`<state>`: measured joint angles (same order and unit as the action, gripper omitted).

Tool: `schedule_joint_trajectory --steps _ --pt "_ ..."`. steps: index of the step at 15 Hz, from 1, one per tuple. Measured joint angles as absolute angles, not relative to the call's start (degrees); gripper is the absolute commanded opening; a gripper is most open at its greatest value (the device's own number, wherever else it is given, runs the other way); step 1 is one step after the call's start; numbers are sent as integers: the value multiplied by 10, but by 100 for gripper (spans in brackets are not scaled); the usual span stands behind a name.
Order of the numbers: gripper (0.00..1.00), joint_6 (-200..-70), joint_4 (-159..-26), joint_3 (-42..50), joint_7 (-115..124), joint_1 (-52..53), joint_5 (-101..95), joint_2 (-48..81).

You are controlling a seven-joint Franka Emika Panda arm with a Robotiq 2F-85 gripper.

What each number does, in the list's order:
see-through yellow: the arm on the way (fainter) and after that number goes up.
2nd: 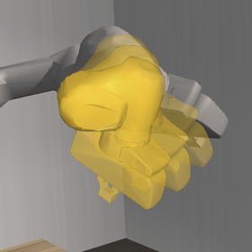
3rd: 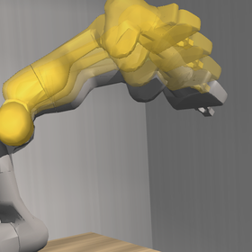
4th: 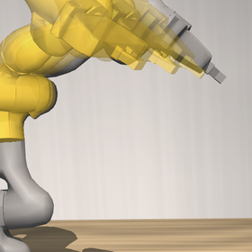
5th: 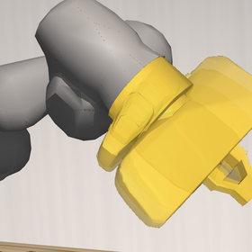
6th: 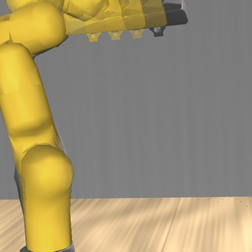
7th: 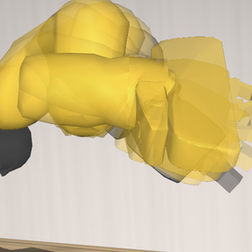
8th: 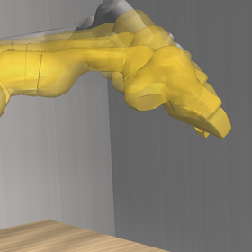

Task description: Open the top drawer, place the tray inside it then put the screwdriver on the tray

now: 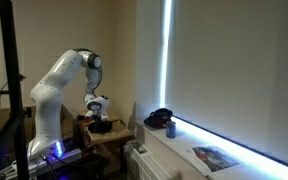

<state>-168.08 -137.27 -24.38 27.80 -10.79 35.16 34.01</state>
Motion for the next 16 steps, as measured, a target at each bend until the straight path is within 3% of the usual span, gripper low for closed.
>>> schedule_joint_trajectory --steps 6,7,9,11,12,14,15,16 --pt "1 -1606 -1346 -39 394 104 249 304" --pt "30 -1601 -1343 -21 411 121 228 304" --pt "37 -1598 -1337 11 446 150 188 306" --pt "51 -1599 -1334 42 484 178 148 310" --pt "34 -1602 -1333 49 495 184 137 312" --pt "49 -1610 -1331 50 503 186 134 316" --pt "77 -1611 -1330 50 503 186 134 319" --pt "77 -1613 -1330 50 503 186 134 320"
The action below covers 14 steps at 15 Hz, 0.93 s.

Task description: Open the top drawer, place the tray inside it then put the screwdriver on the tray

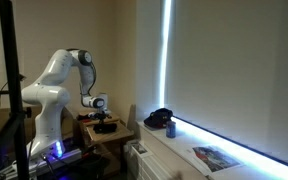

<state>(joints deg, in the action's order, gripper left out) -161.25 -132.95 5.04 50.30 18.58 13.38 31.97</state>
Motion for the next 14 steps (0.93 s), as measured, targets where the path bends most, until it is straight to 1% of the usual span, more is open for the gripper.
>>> schedule_joint_trajectory --steps 1,4,5,8,11,14 --pt "78 -1613 -1329 50 503 186 134 320" --pt "97 -1632 -1330 51 504 185 134 315" --pt "100 -1639 -1331 52 504 186 133 307" --pt "100 -1637 -1344 55 505 190 120 262" --pt "100 -1597 -1359 49 503 203 77 194" --pt "100 -1575 -1334 -5 493 208 49 155"
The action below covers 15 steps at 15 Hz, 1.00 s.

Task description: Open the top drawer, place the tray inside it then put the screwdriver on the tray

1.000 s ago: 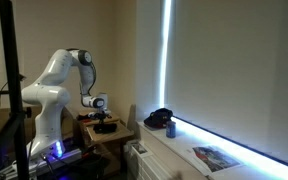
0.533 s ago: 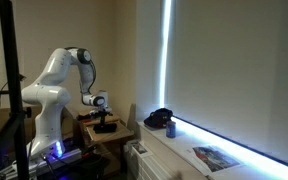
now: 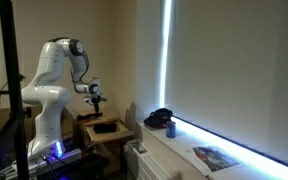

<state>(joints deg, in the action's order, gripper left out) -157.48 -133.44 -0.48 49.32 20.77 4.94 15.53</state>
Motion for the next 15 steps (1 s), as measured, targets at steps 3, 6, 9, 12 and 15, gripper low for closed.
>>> schedule_joint_trajectory --steps 3,6,9,12,15 --pt "100 -1595 -1276 -63 470 209 52 188" --pt "100 -1608 -1253 -71 459 207 52 221" --pt "100 -1599 -1244 -61 458 212 42 239" --pt "100 -1598 -1183 -61 433 220 32 321" --pt "100 -1598 -1092 -61 396 233 32 419"
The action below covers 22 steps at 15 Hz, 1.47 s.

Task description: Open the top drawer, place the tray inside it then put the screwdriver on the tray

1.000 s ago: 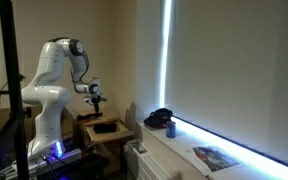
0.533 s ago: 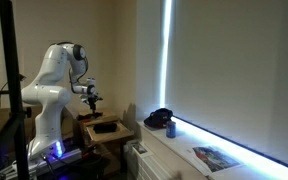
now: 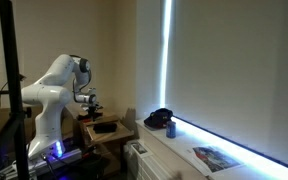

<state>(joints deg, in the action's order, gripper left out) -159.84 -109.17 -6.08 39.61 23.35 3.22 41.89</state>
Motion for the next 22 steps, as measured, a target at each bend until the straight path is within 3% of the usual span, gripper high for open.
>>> schedule_joint_trajectory --steps 7,8,9,11,19,22 --pt "100 -1572 -957 -58 329 269 31 499" --pt "96 -1552 -947 -57 328 272 31 503" --pt "74 -1528 -938 -54 328 276 31 507" --pt "69 -1475 -917 -51 329 279 32 516" --pt "12 -1391 -868 -46 329 278 31 531" --pt "9 -1392 -864 -45 337 280 31 532"
